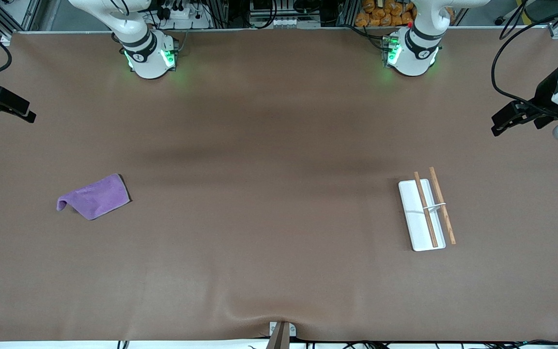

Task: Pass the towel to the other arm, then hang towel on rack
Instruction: 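Move the right gripper down toward the purple towel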

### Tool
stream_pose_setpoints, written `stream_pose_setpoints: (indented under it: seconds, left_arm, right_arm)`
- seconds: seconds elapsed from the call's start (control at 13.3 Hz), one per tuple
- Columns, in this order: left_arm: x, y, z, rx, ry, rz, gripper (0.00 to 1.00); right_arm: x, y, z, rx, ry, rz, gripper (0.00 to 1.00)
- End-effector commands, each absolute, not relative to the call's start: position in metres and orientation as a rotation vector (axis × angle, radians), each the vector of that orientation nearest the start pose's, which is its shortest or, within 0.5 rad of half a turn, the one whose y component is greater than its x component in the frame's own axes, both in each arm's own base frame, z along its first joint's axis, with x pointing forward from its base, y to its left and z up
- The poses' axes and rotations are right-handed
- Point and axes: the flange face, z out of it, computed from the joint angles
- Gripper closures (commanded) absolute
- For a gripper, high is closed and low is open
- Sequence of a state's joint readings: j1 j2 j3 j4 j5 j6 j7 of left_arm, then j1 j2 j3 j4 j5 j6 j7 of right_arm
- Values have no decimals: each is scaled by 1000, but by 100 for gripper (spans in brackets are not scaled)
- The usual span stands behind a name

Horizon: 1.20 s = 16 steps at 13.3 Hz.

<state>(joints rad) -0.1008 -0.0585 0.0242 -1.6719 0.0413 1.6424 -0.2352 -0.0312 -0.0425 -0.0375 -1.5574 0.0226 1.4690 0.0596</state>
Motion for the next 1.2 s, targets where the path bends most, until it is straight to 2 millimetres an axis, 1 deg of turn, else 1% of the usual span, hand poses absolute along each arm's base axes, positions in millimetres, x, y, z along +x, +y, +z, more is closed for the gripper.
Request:
stream_pose_setpoints:
  seconds: [0.0, 0.15, 0.3, 0.53, 0.6, 0.68, 0.75, 0.83, 0.9, 0.98, 1.13]
  left_arm:
    - [544, -37, 622, -3112, -221, -41, 0]
    - [544, -36, 620, -3111, -223, -34, 0]
    - [542, -34, 624, -3112, -226, -46, 0]
    - [539, -44, 619, -3111, -178, -8, 0]
    - [540, -44, 618, -3111, -178, -6, 0]
    - [540, -43, 616, -3109, -178, 1, 0]
    - [540, -44, 614, -3109, -173, 6, 0]
    - [540, -47, 614, -3109, -168, 6, 0]
    - [540, -48, 614, -3109, -166, 6, 0]
    - [540, -46, 615, -3109, -171, 3, 0]
    - [540, -43, 615, -3109, -178, 3, 0]
  right_arm:
    - [529, -37, 650, -3108, 214, 60, 0]
    - [529, -36, 652, -3106, 214, 55, 0]
    - [528, -36, 655, -3104, 222, 50, 0]
    - [529, -38, 656, -3107, 221, 41, 0]
    - [529, -54, 659, -3093, 265, 28, 0]
    - [528, -61, 667, -3086, 275, 10, 0]
    - [526, -58, 679, -3104, 267, -22, 0]
    - [527, -61, 679, -3118, 266, -27, 0]
    - [530, -71, 672, -3119, 296, -15, 0]
    - [543, -82, 651, -3119, 323, 42, 0]
    - [564, -89, 607, -3121, 334, 166, 0]
